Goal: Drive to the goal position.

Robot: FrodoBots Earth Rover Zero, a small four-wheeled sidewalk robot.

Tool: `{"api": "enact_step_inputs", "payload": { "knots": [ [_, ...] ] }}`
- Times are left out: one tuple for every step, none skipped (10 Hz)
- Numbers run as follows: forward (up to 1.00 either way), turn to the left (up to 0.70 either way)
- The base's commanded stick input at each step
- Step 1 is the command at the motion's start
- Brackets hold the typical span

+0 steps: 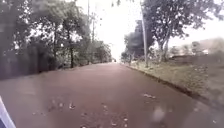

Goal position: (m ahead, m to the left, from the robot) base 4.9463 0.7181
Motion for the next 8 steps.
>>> {"api": "enact_step_inputs", "payload": {
  "knots": [
    [0.85,0.00],
    [0.85,0.00],
    [0.85,0.00],
    [0.85,0.00],
    [0.85,0.00],
    [0.85,0.00],
    [0.85,0.00],
    [0.85,0.00]
  ]
}}
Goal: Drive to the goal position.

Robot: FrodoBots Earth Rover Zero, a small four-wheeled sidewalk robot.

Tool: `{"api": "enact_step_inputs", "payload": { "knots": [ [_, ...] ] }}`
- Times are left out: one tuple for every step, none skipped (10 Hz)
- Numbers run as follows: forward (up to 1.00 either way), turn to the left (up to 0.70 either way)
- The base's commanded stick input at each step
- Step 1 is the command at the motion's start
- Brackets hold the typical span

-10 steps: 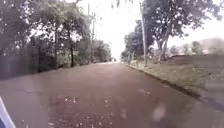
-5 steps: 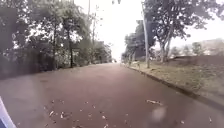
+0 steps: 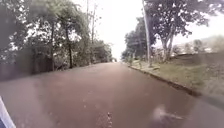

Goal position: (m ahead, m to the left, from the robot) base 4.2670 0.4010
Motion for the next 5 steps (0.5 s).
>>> {"api": "enact_step_inputs", "payload": {
  "knots": [
    [0.85,0.00],
    [0.85,0.00],
    [0.85,0.00],
    [0.85,0.00],
    [0.85,0.00]
  ]
}}
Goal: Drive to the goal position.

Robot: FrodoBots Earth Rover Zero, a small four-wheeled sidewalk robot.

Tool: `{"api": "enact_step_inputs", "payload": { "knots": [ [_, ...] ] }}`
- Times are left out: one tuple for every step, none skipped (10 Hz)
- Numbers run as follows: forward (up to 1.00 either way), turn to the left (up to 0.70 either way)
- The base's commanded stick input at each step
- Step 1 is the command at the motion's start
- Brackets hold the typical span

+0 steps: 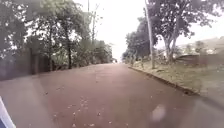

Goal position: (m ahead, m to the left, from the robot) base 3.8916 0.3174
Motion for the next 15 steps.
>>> {"api": "enact_step_inputs", "payload": {
  "knots": [
    [0.85,0.00],
    [0.85,0.00],
    [0.85,0.00],
    [0.85,0.00],
    [0.85,0.00],
    [0.85,0.00],
    [0.85,0.00],
    [0.85,0.00],
    [0.85,0.00],
    [0.85,0.00],
    [0.85,0.00],
    [0.85,0.00],
    [0.85,0.00],
    [0.85,0.00],
    [0.85,0.00]
  ]
}}
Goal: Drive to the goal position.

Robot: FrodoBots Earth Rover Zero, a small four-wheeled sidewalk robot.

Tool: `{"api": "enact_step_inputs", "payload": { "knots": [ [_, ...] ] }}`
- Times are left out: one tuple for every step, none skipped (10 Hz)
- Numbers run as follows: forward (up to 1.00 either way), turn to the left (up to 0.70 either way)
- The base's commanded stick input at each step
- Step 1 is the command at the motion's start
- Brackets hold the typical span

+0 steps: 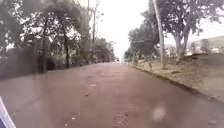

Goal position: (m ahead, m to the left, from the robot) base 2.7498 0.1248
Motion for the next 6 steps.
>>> {"api": "enact_step_inputs", "payload": {
  "knots": [
    [0.85,0.00],
    [0.85,0.00],
    [0.85,0.00],
    [0.85,0.00],
    [0.85,0.00],
    [0.85,0.00]
  ]
}}
